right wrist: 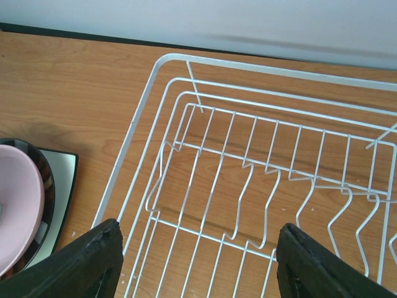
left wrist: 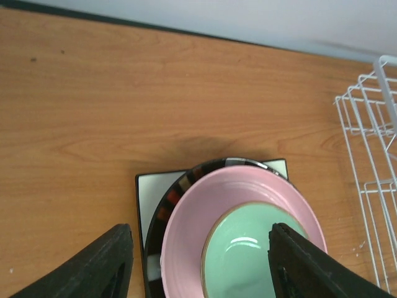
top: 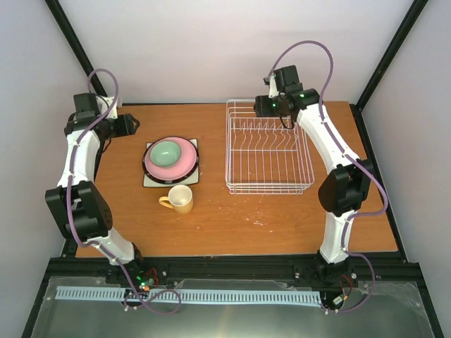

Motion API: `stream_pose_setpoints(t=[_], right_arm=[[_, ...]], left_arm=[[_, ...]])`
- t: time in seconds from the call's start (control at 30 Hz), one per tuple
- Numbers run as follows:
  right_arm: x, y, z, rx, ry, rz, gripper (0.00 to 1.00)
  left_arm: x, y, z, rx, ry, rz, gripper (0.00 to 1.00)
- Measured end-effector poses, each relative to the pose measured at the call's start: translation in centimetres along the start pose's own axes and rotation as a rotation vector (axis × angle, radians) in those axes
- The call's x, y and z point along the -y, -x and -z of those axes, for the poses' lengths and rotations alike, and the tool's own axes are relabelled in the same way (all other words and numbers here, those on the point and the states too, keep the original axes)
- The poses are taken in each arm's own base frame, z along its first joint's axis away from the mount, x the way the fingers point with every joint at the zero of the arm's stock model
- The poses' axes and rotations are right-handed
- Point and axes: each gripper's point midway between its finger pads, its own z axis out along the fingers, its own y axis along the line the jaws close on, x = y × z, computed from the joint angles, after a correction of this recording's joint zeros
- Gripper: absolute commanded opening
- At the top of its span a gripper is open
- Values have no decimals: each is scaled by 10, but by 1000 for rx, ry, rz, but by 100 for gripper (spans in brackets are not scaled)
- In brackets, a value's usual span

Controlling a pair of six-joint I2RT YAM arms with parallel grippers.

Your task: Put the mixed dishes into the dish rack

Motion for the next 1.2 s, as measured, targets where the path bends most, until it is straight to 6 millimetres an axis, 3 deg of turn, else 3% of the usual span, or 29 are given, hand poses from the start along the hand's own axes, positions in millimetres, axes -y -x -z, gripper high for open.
stream_pose_setpoints(t=[0.17,0.37,0.67,0.9,1.2], right_arm=[[2,-6,-3,-16,-7,-11,62],[0,-7,-4,-18,4,-32,56],[-4,-10,-11,-36,33,-50,58],[-4,-13,-14,-50,39,-51,59],[-4,-13,-14,-50,40,-47,59]], left_arm=[[1,-16,0,-57,27,-21,53],[16,-36,-1,-131,9,-60,52],[26,-90,-11,-296,-27,-40,51],[26,-113,-17,-356,-26,-32,47],[36,-141,-49,-471,-47,-51,42]])
